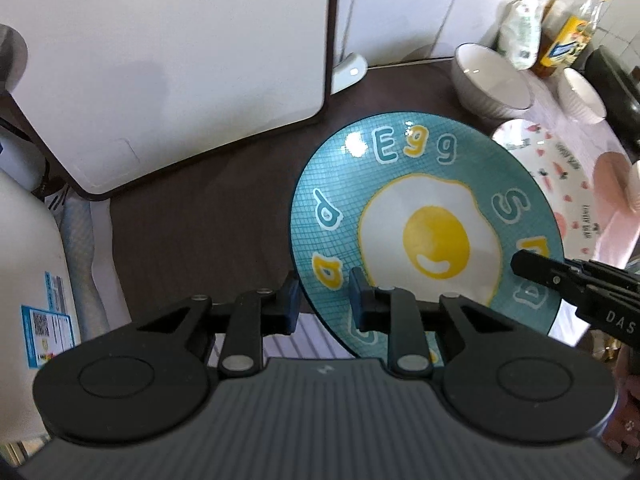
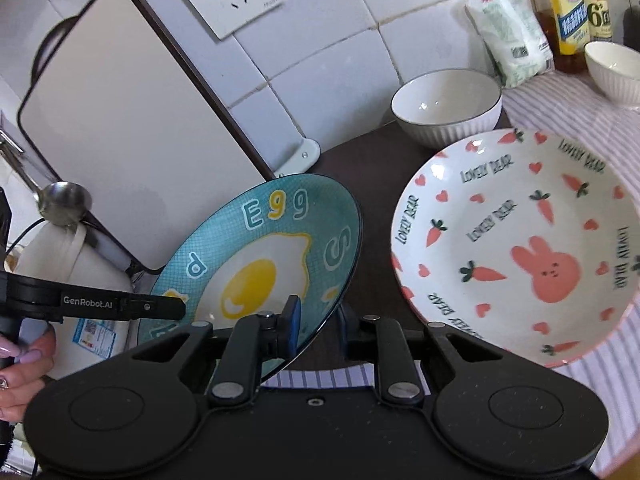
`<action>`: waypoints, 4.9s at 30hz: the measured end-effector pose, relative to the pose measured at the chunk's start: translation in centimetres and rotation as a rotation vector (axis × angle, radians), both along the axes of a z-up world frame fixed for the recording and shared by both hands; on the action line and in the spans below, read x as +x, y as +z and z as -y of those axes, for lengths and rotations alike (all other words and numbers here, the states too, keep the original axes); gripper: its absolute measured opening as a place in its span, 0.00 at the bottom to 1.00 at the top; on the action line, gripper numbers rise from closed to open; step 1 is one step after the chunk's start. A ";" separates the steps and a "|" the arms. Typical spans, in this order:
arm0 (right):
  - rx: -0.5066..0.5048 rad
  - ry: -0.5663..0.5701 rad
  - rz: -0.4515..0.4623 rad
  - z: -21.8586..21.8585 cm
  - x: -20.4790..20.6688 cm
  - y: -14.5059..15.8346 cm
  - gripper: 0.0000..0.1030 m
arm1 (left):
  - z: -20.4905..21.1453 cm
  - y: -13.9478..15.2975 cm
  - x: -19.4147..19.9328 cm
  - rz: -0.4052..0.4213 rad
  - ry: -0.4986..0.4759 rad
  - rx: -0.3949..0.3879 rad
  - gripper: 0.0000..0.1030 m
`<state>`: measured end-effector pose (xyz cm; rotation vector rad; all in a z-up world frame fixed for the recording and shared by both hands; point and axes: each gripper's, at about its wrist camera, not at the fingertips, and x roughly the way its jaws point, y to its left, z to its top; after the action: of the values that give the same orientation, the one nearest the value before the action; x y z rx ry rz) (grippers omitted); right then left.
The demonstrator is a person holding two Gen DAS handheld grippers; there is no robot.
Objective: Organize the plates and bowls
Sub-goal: 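Lift the blue Egg plate with both tools and carry it over the stacked plates, then lower the Egg plate onto the stack and open both tools, then move the left tool toward a white bowl, then grasp the white bowl by the stove rim with the left tool and lift it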
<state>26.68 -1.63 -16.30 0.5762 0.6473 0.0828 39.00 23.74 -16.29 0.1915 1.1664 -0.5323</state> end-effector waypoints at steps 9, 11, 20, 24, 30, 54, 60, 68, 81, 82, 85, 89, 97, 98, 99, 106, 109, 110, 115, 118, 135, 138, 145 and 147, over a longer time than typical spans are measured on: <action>-0.025 -0.006 0.024 2.0 -3.0 2.6 0.22 | 0.8 1.5 -2.5 -0.030 0.001 -0.091 0.23; -0.026 -0.006 0.033 2.8 -3.5 2.8 0.22 | 1.5 1.6 -2.8 -0.030 -0.008 -0.099 0.23; -0.060 -0.044 0.046 5.7 -5.9 3.7 0.22 | 5.4 1.7 -3.8 -0.041 -0.051 -0.142 0.23; -0.062 -0.085 0.027 7.5 -6.6 3.7 0.22 | 7.8 1.3 -4.0 -0.044 -0.085 -0.153 0.23; -0.070 -0.105 -0.030 10.6 -6.6 3.1 0.22 | 11.3 -0.2 -3.4 -0.084 -0.101 -0.172 0.23; -0.092 -0.028 -0.202 17.5 -0.4 -0.9 0.22 | 19.7 -3.8 -1.5 -0.168 -0.035 -0.019 0.23; -0.174 -0.016 -0.225 16.2 0.2 -1.1 0.28 | 19.7 -4.5 -1.8 -0.201 -0.011 0.007 0.23; -0.320 -0.066 -0.231 13.6 0.0 -0.5 0.41 | 19.4 -3.8 -2.4 -0.182 -0.047 0.011 0.22; -0.419 -0.152 -0.241 9.7 -2.5 0.7 0.45 | 17.8 -1.1 -5.1 -0.116 -0.172 0.069 0.25; -0.420 -0.157 -0.229 9.4 -3.0 1.1 0.45 | 17.8 -0.7 -5.4 -0.110 -0.182 0.077 0.26; -0.405 -0.157 -0.169 8.9 -4.8 2.6 0.45 | 17.6 0.6 -6.2 -0.106 -0.210 0.084 0.34; -0.371 -0.150 -0.063 8.4 -7.7 4.9 0.46 | 17.5 2.6 -7.1 -0.095 -0.233 0.086 0.47; -0.372 -0.198 -0.009 8.8 -12.0 6.9 0.58 | 18.1 5.7 -9.3 -0.058 -0.265 0.093 0.63; -0.376 -0.197 -0.008 9.1 -12.4 7.2 0.58 | 18.3 6.1 -9.7 -0.036 -0.274 0.101 0.65; -0.375 -0.192 -0.008 9.3 -12.9 7.4 0.58 | 18.6 6.5 -10.1 -0.019 -0.275 0.101 0.70; -0.399 -0.170 0.008 12.1 -15.7 8.9 0.63 | 21.5 8.5 -12.5 0.115 -0.292 0.138 0.89; -0.432 -0.112 0.034 14.0 -16.7 9.6 0.69 | 23.6 8.8 -13.5 0.131 -0.277 0.135 0.91; -0.451 -0.098 0.040 14.5 -17.0 9.7 0.70 | 24.4 8.9 -13.8 0.128 -0.271 0.134 0.91; -0.504 -0.036 0.075 19.2 -18.1 9.5 0.74 | 29.2 8.9 -14.9 0.101 -0.215 0.123 0.95; -0.523 -0.011 0.110 22.3 -18.5 8.6 0.92 | 31.9 8.8 -15.6 0.097 -0.194 0.114 0.97; -0.632 0.051 0.050 35.8 -17.6 -4.9 0.94 | 44.3 4.6 -16.5 0.016 0.032 -0.039 0.95; -0.578 0.022 0.052 37.6 -16.8 -7.2 0.94 | 47.3 3.4 -16.7 0.030 -0.008 -0.055 0.94; -0.534 -0.071 0.156 38.8 -15.4 -12.2 0.94 | 54.1 -1.0 -18.5 0.066 -0.148 -0.086 0.92; -0.555 -0.067 0.156 38.6 -14.7 -12.9 0.94 | 55.2 -2.5 -18.3 0.038 -0.126 -0.078 0.81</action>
<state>11.97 -40.21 -29.22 0.0535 0.4699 -0.1125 20.69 -31.46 -18.81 0.2085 1.1000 -0.6812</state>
